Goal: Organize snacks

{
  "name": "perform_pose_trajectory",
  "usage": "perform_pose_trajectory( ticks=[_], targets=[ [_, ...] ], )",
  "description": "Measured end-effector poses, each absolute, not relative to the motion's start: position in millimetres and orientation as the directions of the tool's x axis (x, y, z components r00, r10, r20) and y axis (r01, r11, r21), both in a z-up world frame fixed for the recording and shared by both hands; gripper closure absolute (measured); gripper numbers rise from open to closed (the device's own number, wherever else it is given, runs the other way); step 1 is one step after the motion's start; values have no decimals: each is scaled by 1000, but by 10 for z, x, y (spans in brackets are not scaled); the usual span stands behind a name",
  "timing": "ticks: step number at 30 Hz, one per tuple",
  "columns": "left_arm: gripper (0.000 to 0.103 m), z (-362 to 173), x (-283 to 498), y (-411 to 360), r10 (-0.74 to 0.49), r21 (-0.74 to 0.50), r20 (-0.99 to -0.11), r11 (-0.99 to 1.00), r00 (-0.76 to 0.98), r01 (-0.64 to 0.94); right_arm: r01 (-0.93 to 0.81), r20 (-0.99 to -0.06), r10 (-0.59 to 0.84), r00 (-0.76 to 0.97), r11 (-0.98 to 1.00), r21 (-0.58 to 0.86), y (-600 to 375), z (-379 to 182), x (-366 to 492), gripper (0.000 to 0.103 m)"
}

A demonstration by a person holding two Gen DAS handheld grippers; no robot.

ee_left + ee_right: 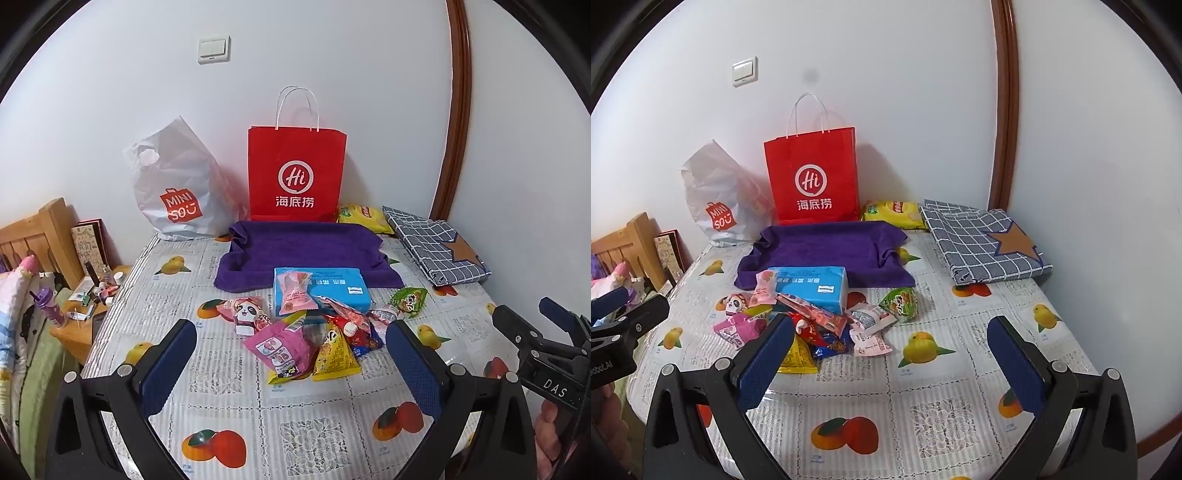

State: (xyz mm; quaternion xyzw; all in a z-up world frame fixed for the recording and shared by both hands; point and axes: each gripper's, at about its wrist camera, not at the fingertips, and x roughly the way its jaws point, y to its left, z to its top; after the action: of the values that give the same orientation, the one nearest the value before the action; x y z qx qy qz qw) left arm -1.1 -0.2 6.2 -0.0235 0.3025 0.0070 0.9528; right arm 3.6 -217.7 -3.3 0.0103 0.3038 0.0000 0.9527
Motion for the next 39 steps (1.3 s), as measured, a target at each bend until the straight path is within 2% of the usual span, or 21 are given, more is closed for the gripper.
perform_pose_trajectory(
  ticks=[39],
  targets=[
    [0, 54, -37, -7, -22, -55, -573, 998, 819, -12, 10, -570, 2, 822, 1000, 18, -2159, -21, 24, 0]
  ],
)
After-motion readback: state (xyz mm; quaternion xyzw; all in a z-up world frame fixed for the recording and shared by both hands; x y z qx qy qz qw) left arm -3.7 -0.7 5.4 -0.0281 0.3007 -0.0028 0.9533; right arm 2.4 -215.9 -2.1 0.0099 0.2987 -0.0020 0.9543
